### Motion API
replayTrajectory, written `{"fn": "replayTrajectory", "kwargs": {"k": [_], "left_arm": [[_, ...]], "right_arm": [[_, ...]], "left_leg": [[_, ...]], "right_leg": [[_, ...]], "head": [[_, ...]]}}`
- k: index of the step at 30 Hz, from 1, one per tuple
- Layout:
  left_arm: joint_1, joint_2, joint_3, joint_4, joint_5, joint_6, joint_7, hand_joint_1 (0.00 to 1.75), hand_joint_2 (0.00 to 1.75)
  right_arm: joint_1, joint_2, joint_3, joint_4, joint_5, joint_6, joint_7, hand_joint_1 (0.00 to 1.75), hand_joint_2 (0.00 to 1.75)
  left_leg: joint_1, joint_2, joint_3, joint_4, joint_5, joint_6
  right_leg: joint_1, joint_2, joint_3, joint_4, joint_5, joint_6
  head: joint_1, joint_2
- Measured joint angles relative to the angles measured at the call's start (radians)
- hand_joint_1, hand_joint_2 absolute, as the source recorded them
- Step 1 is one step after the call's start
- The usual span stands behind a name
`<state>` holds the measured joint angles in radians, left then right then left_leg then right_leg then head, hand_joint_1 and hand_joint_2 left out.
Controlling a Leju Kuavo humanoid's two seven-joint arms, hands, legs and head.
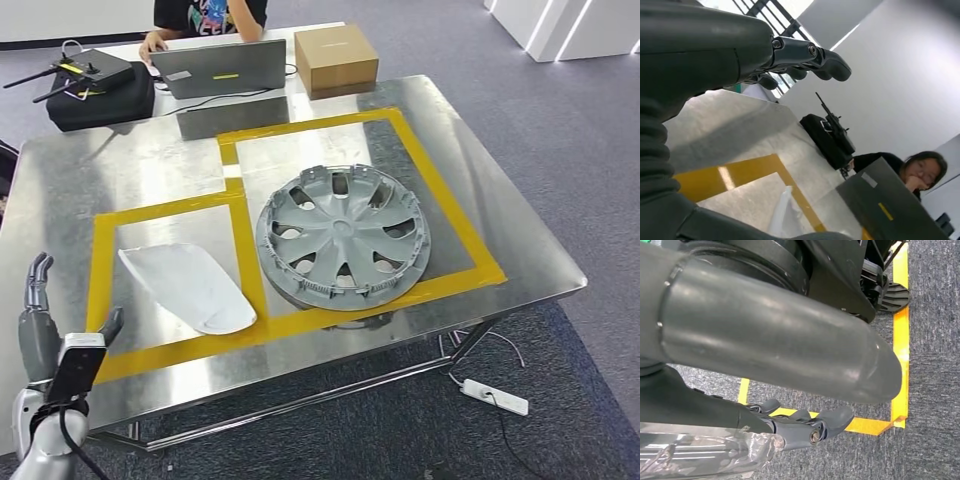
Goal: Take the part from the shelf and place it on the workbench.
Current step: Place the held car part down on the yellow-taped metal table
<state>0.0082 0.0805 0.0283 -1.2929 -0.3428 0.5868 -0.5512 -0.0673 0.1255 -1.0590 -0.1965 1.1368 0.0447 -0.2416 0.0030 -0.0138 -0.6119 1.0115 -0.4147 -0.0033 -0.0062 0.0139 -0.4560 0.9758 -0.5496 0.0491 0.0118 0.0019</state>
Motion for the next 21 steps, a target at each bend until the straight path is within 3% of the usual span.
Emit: {"fn": "replayTrajectory", "kwargs": {"k": [6, 16, 21], "left_arm": [[0.067, -0.042, 0.015, -0.197, 0.139, -0.058, -0.088, 0.00, 0.00], [0.142, -0.085, 0.003, -0.462, 0.435, -0.529, -0.143, 0.00, 0.00], [0.163, -0.102, -0.003, -0.526, 0.439, -0.617, -0.147, 0.00, 0.00]], "right_arm": [[0.001, 0.000, 0.000, 0.000, 0.000, -0.005, -0.012, 0.00, 0.00], [0.000, 0.000, -0.005, 0.000, -0.006, -0.005, -0.024, 0.00, 0.00], [0.000, 0.000, -0.008, 0.000, -0.006, -0.004, -0.024, 0.00, 0.00]], "left_leg": [[0.000, 0.000, 0.000, 0.000, 0.000, 0.000], [0.000, 0.000, 0.000, 0.000, 0.000, 0.000], [0.000, 0.000, 0.000, 0.000, 0.000, 0.000]], "right_leg": [[0.000, 0.000, 0.000, 0.000, 0.000, 0.000], [0.000, -0.001, 0.000, 0.000, 0.000, 0.000], [0.000, -0.001, 0.000, 0.000, 0.000, 0.000]], "head": [[0.000, 0.000], [0.000, 0.000], [0.000, 0.000]]}}
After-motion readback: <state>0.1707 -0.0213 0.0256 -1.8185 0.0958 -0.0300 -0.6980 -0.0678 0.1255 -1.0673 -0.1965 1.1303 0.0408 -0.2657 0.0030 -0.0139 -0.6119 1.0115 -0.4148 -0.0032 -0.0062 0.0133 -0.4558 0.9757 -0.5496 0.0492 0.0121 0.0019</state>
